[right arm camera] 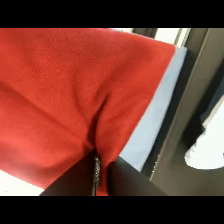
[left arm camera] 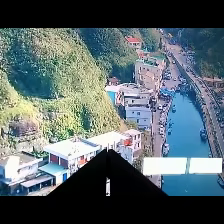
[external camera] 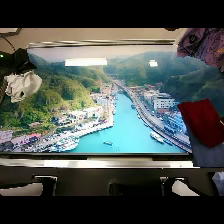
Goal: Fold the clothes and pants, and hang the long-sleeved shirts on hangers.
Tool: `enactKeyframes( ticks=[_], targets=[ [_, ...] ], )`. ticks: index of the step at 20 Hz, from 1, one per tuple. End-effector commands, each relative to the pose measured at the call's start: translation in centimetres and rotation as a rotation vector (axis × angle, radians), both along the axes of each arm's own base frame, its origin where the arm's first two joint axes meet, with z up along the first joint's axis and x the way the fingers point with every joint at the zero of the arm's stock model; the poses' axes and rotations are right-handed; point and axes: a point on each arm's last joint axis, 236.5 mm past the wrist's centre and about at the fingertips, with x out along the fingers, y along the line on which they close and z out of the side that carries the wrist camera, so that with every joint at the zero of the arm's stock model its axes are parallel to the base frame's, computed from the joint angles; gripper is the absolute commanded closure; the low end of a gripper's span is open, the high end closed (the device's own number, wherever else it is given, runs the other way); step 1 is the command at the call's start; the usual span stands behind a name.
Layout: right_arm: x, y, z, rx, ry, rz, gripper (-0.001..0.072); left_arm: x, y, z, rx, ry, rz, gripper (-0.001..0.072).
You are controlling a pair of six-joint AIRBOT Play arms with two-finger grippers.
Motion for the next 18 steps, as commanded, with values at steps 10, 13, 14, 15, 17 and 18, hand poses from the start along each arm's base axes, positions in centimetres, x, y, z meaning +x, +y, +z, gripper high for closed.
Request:
enactKeyframes(
  ticks=[10,13,14,15,17,18],
  targets=[
    [-5.0,0.8,-2.2,0.016,0.200,-0.021,0.0684,0.0,0.0,0.0,0.000,0.000,0.000,0.0689],
    [-5.2,0.6,-2.1,0.006,0.208,-0.019,0.0684,0.0,0.0,0.0,0.000,0.000,-0.001,0.0689],
    [-5.2,0.6,-2.1,0.006,0.211,-0.020,0.0684,0.0,0.0,0.0,0.000,0.000,-0.001,0.0689],
    [-5.2,0.6,-2.1,0.007,0.212,-0.021,0.0684,0.0,0.0,0.0,0.000,0.000,0.000,0.0689],
    [-5.3,0.6,-2.0,0.007,0.217,-0.022,0.0682,0.0,0.0,0.0,0.000,0.000,-0.001,0.0689],
    [-5.4,0.7,-2.1,0.009,0.221,-0.022,0.0674,0.0,0.0,0.0,0.000,0.000,-0.001,0.0689]
  ],
)
